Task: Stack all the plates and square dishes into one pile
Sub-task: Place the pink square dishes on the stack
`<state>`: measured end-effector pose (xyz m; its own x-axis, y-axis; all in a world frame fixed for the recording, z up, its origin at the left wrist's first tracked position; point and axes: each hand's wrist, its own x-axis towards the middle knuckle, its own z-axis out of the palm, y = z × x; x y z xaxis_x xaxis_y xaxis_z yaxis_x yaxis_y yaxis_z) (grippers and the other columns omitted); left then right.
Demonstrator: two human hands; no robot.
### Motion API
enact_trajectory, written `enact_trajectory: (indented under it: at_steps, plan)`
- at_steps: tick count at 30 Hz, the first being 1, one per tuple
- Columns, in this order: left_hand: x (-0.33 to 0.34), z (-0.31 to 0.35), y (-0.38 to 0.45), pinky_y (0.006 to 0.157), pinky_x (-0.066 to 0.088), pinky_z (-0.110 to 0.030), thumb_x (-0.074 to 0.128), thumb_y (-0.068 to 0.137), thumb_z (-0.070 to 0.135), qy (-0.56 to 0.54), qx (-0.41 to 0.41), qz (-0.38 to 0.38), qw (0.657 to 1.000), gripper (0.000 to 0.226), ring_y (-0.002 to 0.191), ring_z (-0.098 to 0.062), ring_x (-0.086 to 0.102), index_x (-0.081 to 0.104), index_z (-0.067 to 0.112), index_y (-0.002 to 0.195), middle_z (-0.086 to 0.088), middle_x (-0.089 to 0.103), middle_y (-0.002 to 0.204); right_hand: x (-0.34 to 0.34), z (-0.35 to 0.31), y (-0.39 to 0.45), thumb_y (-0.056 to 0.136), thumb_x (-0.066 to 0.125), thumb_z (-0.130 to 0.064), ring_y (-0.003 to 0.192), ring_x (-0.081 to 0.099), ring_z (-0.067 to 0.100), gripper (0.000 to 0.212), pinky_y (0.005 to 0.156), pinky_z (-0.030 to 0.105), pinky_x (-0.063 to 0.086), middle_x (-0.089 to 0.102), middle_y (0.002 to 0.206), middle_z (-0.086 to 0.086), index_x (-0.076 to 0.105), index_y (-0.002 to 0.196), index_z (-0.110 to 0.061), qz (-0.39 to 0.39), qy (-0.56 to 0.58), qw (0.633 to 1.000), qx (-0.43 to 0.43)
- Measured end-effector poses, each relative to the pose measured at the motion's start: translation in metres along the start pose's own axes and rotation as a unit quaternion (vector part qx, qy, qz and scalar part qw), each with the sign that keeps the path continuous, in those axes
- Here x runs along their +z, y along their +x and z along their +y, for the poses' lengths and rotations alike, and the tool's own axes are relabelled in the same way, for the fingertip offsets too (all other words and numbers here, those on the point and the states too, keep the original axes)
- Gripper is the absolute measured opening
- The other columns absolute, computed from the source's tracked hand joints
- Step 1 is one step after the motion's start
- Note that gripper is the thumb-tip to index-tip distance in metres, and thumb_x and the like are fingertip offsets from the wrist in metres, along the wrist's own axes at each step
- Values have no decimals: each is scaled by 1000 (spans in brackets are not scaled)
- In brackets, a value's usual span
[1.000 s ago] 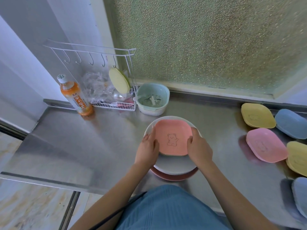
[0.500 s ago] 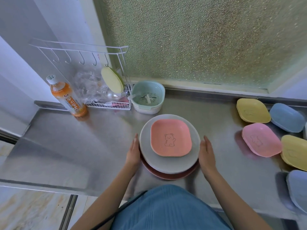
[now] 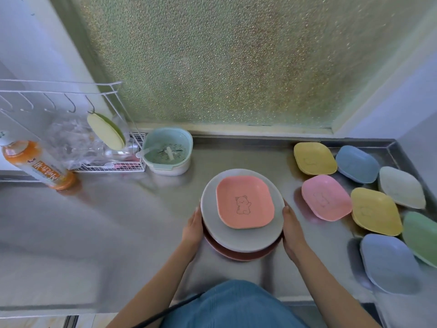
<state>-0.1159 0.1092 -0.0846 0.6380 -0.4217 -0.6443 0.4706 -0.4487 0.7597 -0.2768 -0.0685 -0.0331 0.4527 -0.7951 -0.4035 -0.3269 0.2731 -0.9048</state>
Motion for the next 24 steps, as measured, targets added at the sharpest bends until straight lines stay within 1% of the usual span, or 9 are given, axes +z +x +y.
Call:
enact_trajectory:
  at_steps: [2, 4, 8, 12, 15, 17, 20, 22, 24]
  plan:
    - [17, 5, -2, 104, 42, -49, 31, 72, 82, -9, -5, -3, 1000, 68, 116, -24, 57, 60, 41, 117, 0, 64, 124, -14, 2, 9, 94, 33, -34, 121, 53, 18, 40, 104, 39, 40, 59, 127, -3, 53, 128, -28, 2, -7, 1000, 5]
    - [38, 10, -5, 105, 42, -48, 32, 72, 82, -12, -6, 2, 1000, 71, 116, -23, 57, 59, 38, 120, 1, 63, 125, -35, 4, 20, 99, 31, -26, 120, 52, 24, 35, 102, 38, 41, 60, 122, 1, 55, 123, -18, 20, -14, 1000, 16]
    - [69, 15, -10, 106, 40, -48, 33, 75, 79, -11, -2, 25, 1000, 67, 116, -21, 57, 60, 37, 120, 1, 62, 126, -63, 1, 37, 96, 34, -28, 115, 54, 23, 34, 104, 41, 40, 62, 118, 0, 58, 119, -23, 21, -25, 999, 30]
    - [89, 24, -22, 102, 44, -46, 35, 95, 55, -44, 9, 68, 997, 46, 106, -25, 61, 68, 25, 104, -7, 68, 111, -84, -3, 47, 99, 37, -24, 113, 51, 16, 33, 100, 33, 37, 59, 121, -4, 56, 126, -23, 0, -32, 999, 18]
    - [98, 26, -28, 88, 45, -39, 35, 98, 45, -76, 14, 95, 993, 38, 89, -19, 58, 66, 24, 88, -3, 69, 94, -93, -4, 52, 98, 37, -24, 112, 52, 13, 34, 97, 31, 38, 60, 122, -7, 58, 124, -27, -24, -69, 997, 1]
    - [102, 26, -30, 84, 45, -37, 36, 97, 44, -86, 18, 107, 990, 38, 86, -17, 56, 65, 21, 89, -1, 67, 92, -101, -5, 54, 98, 36, -25, 110, 50, 13, 34, 96, 30, 36, 56, 121, -9, 55, 126, -26, -4, -122, 992, -16]
    - [109, 23, -36, 84, 45, -38, 37, 89, 53, -103, 20, 139, 985, 40, 86, -17, 55, 66, 24, 90, -1, 66, 96, -122, 1, 57, 97, 39, -23, 106, 54, 23, 32, 92, 35, 40, 57, 124, 4, 50, 128, -20, 47, -272, 961, -36]
    - [117, 24, -42, 82, 43, -37, 36, 88, 51, -124, 29, 174, 977, 41, 86, -17, 54, 67, 25, 95, -2, 66, 98, -134, 11, 61, 97, 40, -28, 104, 58, 26, 29, 84, 35, 43, 62, 118, 7, 52, 123, -21, 30, -387, 921, -37]
    - [125, 30, -52, 73, 42, -33, 34, 94, 42, -117, 47, 217, 968, 40, 85, -17, 54, 66, 19, 99, -1, 65, 92, -140, 16, 64, 96, 41, -30, 94, 59, 23, 23, 76, 32, 44, 66, 107, 4, 56, 113, -24, 18, -448, 893, -49]
